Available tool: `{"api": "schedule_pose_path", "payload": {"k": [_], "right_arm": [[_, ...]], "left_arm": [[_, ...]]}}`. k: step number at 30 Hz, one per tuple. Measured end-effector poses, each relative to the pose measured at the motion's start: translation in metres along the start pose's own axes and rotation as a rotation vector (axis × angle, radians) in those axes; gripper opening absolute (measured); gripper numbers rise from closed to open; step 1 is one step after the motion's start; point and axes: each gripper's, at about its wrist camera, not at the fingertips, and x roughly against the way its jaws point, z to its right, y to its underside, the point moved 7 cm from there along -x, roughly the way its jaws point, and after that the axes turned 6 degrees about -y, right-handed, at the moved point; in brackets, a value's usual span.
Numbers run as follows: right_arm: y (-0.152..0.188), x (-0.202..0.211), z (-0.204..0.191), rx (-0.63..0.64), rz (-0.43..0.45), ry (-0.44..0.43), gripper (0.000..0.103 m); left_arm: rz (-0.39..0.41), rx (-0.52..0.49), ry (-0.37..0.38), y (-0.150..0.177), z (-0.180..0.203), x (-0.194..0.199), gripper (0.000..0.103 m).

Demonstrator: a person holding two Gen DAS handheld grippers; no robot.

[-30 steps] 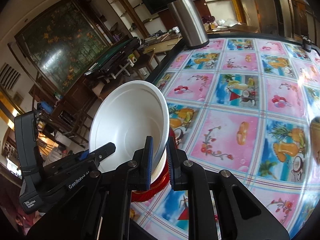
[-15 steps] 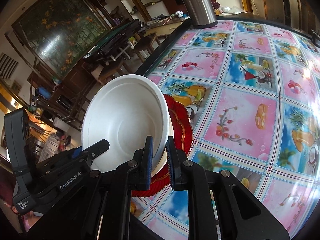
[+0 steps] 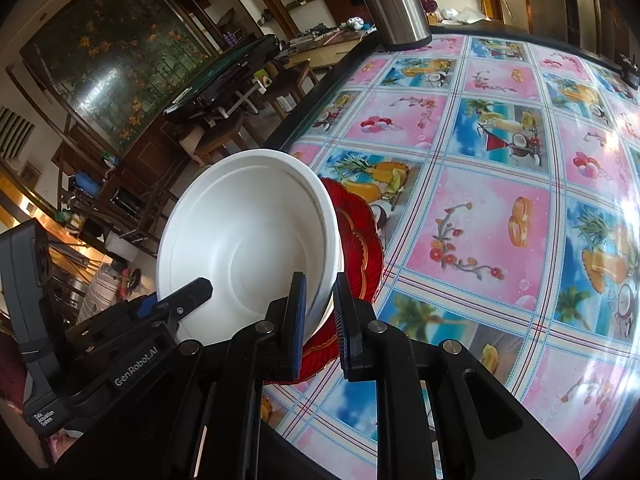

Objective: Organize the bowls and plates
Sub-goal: 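Lower the white bowl onto the beige bowl in the stack, open the left tool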

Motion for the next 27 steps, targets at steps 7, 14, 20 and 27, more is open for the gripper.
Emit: {"api": "schedule_pose_path", "payload": {"k": [7,14,20,27], "right_arm": [[-0.001,0.006,0.002,-0.035,0.021,-0.030,0.017],[-0.004,0.016,0.002,-0.047,0.041,-0.031,0.033],[-0.003,0.021,0.001,-0.044,0.048,-0.033,0.033],[-0.005,0.031,0.006,-0.051,0.071,-0.029,0.033]], "left_arm": [[0.024,-0.013,-0.029,-0.001,0.000,0.003,0.042],[0.154,0.002,-0.075,-0.015,-0.010,0.025,0.062],[0.174,-0.005,-0.077,-0.021,-0.005,0.028,0.062],[0.196,-0.033,-0.062,-0.023,0.011,0.034,0.062]]}}
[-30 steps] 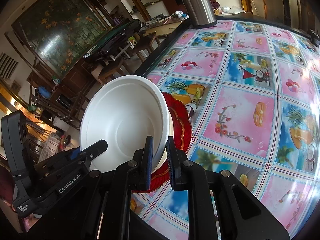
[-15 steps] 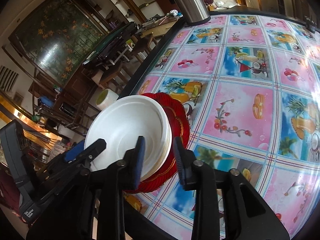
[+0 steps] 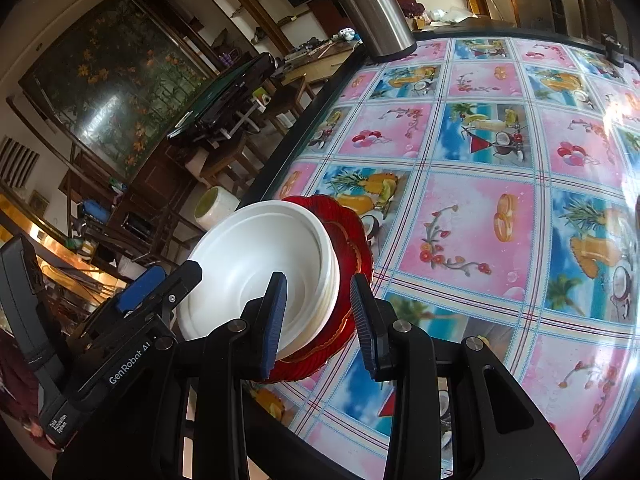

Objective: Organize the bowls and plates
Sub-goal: 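Lower the white bowl onto the beige bowl in the stack, open the left tool, then withdraw the left tool toward the remaining beige ribbed bowl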

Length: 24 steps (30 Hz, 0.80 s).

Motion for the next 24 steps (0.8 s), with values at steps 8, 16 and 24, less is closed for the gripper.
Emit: {"api": "schedule_pose_path", "payload": {"k": [8,16,24], "right_arm": [[-0.001,0.023,0.020,-0.035,0.042,0.020,0.033],[-0.003,0.054,0.052,-0.085,0.096,0.052,0.033],[0.002,0.081,0.093,-0.147,0.130,0.100,0.033]], "left_arm": [[0.026,-0.049,0.042,-0.004,0.034,0.008,0.062],[0.038,-0.118,0.095,-0.005,0.081,0.015,0.063],[0.023,-0.188,0.144,0.001,0.128,0.012,0.063]]}}
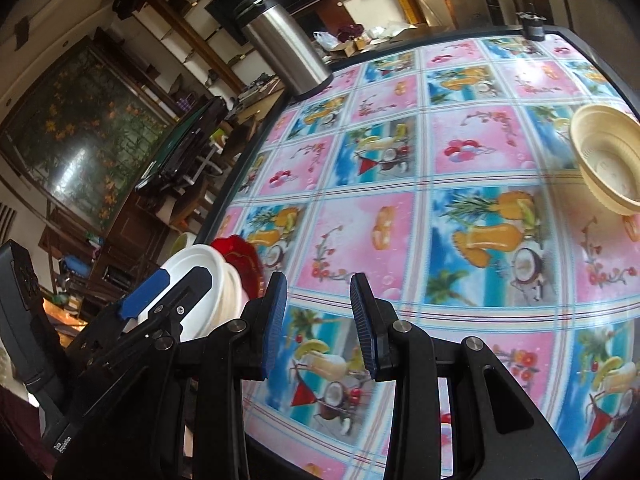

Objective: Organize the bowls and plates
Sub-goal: 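Withdraw the left tool toward the remaining beige ribbed bowl, then grasp the beige ribbed bowl rim with the left tool and lift it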

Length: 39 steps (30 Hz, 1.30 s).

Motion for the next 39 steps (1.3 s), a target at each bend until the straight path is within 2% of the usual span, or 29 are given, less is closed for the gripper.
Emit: {"api": "schedule_pose_path", "payload": {"k": [10,25,26,28,34,39], "right_arm": [[0.002,0.008,0.032,-0.042,0.002,0.034,0.033],[0.000,0.024,0.067,-0.096,0.020,0.068,0.033],[0.000,0.027,0.072,-0.105,0.019,0.074,0.035],[0.002,0.031,0.080,-0.117,0.022,0.085,0.045],[0.008,0.048,0.117,-0.172,0.033,0.124,0.045],[0.009,0.081,0.168,-0.253,0.076,0.196,0.045]], "left_arm": [[-0.043,-0.039,0.054,0.006,0.044,-0.014,0.063],[-0.097,-0.078,0.103,0.005,0.088,-0.031,0.063],[-0.103,-0.082,0.106,0.005,0.092,-0.032,0.063],[-0.124,-0.089,0.124,0.005,0.104,-0.036,0.063],[-0.155,-0.122,0.168,0.003,0.140,-0.046,0.063],[-0.190,-0.149,0.221,-0.002,0.175,-0.054,0.063]]}}
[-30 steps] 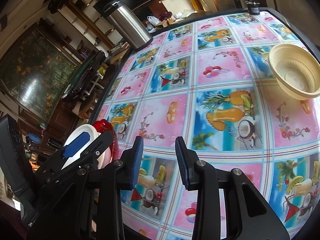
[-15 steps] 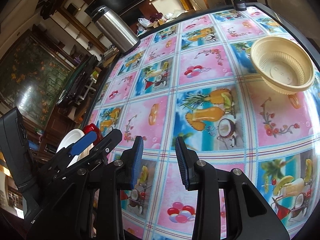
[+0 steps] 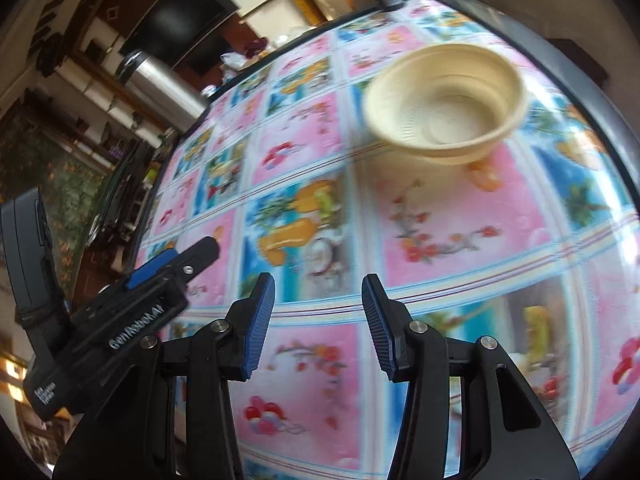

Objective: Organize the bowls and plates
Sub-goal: 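Grasp the beige ribbed bowl rim with the left tool and lift it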

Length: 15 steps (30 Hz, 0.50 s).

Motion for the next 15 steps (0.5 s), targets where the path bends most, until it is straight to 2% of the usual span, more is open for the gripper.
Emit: {"api": "schedule_pose_path", "payload": {"k": [8,15], "right_arm": [[-0.048,0.044,0.084,-0.132,0.119,0.088,0.045],[-0.088,0.041,0.106,-0.149,0.150,0.089,0.045]], "left_arm": [[-0.052,-0.016,0.070,-0.031,0.049,-0.027,0.063],[-0.092,-0.010,0.131,-0.051,0.084,-0.045,0.063]]}}
